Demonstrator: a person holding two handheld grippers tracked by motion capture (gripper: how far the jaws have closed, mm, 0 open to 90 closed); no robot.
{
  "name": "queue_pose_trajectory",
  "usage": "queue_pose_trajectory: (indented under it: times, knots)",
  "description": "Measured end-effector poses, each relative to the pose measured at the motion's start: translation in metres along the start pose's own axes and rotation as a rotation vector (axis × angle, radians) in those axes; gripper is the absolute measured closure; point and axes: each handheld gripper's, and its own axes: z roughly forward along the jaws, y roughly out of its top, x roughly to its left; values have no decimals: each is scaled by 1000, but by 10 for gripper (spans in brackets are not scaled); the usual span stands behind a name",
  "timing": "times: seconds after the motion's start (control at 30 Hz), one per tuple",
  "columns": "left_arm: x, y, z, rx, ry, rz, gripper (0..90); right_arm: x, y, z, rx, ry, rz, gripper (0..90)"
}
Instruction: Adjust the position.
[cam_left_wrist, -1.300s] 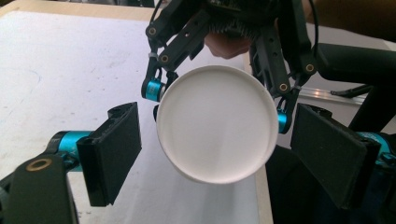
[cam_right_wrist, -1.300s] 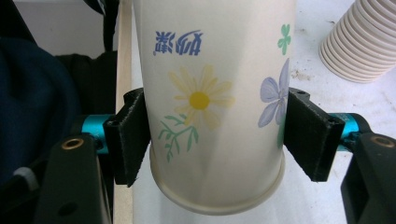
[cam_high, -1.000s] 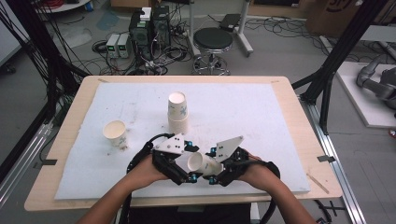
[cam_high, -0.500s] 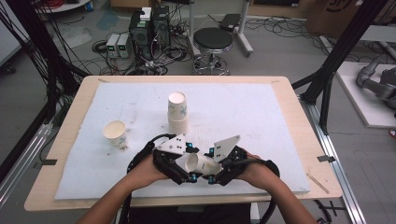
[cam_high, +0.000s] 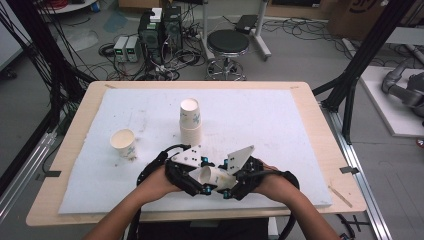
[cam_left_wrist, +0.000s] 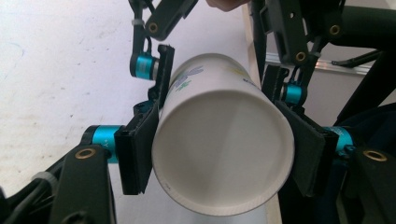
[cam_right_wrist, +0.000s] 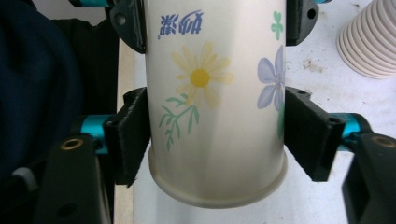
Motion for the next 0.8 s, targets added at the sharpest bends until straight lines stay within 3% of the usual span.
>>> queue_pose_trajectory:
  times: [0.07,0.43,0.57,0.8]
  knots:
    - [0,-1,-1,-6,-3,-5,336,0,-1,0,-17,2,9,206]
    - [3,-15,-4,-76,6,-43,343,-1,-10,-16,-159,-15,51,206]
    - [3,-22,-5,-128,7,-77,343,0,-16,-22,-213,-32,85,206]
    - [3,-32,-4,-166,16,-95,343,0,-30,-31,-338,-60,160,206]
